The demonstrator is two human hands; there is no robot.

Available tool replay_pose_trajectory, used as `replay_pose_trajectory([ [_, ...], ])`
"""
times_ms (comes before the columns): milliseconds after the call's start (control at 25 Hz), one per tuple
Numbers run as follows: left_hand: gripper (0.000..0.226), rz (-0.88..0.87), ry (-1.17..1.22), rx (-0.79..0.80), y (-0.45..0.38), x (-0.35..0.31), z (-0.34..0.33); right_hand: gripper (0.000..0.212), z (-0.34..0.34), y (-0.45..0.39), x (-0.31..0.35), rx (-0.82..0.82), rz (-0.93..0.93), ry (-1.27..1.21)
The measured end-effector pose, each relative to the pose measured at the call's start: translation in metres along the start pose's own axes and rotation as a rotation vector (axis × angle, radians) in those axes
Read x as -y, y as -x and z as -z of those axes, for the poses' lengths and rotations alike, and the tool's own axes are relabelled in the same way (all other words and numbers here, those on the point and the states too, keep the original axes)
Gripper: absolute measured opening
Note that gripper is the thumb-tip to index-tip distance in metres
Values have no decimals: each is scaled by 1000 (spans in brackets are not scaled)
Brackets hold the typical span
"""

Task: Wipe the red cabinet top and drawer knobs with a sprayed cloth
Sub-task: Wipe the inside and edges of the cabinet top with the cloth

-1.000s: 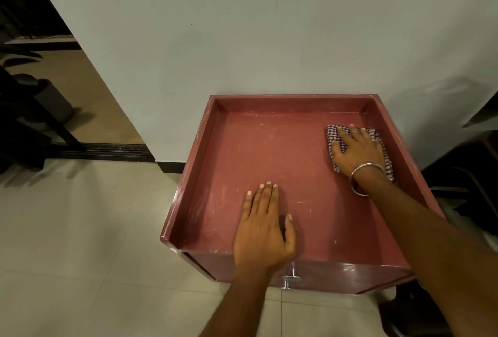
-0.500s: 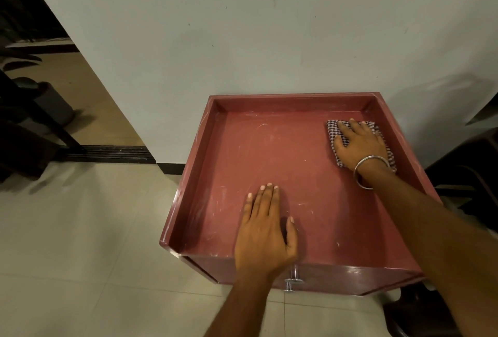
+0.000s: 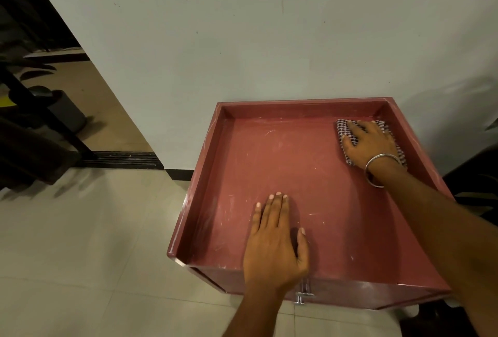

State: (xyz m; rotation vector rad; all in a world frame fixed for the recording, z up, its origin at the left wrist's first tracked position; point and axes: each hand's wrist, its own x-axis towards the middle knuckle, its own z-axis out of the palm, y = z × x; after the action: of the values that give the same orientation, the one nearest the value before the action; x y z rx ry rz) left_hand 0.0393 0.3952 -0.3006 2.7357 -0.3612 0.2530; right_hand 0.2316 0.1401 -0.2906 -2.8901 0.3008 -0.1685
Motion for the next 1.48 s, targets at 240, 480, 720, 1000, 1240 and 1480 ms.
replay_pose_trajectory([
  [240,66,3,-1,1,0,0,1,57,-8,-10,28,37,13,-22],
  [480,66,4,0,4,0,1,1,56,-5,-17,5,35,-8,11],
  [720,66,5,10,-5,-1,0,0,57,-11,-19,38,69,-40,15],
  [1000,66,-2,9,-6,-1,1,0,56,-15,-17,50,55,43,-7],
  [1240,65,-4,26,-8,-1,1,-2,57,-14,-11,51,46,-67,10],
  [1480,65,-1,22,-19,0,2,-1,56,-21,4,78,49,54,-2],
])
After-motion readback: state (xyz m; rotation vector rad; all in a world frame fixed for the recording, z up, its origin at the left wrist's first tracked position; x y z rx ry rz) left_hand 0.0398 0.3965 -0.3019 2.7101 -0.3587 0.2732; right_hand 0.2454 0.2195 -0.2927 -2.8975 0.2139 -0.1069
